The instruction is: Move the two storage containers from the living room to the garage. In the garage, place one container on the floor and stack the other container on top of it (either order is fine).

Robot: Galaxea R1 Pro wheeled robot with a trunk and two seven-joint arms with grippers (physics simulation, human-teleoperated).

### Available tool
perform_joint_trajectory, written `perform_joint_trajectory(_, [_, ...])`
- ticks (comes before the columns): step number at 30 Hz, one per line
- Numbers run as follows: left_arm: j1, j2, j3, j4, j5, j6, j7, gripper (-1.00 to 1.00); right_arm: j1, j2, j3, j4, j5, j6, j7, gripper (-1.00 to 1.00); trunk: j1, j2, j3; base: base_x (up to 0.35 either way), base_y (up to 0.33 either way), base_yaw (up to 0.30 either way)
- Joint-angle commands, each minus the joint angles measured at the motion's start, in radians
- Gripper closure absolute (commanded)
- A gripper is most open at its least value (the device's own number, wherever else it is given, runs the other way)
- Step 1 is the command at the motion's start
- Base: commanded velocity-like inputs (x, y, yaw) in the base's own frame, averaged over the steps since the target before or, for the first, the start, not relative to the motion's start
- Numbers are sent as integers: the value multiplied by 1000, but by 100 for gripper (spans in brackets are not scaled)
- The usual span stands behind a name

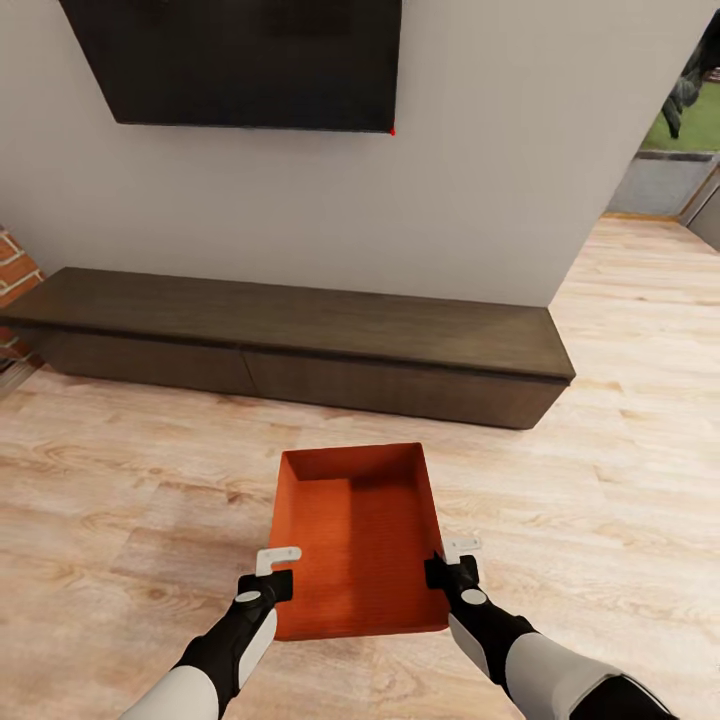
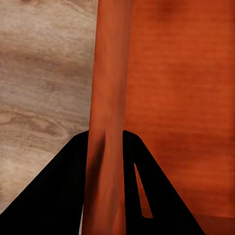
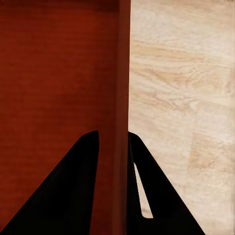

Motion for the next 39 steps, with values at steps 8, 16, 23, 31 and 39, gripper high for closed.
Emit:
perform_joint_trajectory(8, [1, 26, 4, -3, 0, 6, 30, 100, 2, 0, -47, -15, -51, 2, 10, 100, -31, 56, 25, 0, 0, 0])
perform_joint_trajectory(16, [1, 26, 5, -3, 0, 7, 30, 100, 2, 0, -47, -16, -51, 3, 13, 100, -62, 112, 50, 0, 0, 0])
perform_joint_trajectory(23, [1, 26, 5, -6, 0, 7, 31, 100, 2, 0, -47, -17, -51, 3, 13, 100, -88, 161, 72, 0, 0, 0])
perform_joint_trajectory(31, [1, 26, 5, -14, -1, 7, 31, 100, 2, 0, -47, -17, -51, 3, 14, 100, -119, 217, 97, 0, 0, 0])
perform_joint_trajectory(39, [1, 25, 5, -20, -3, 7, 56, 100, 2, -1, -47, -17, -51, 3, 14, 100, -131, 238, 106, 0, 0, 0])
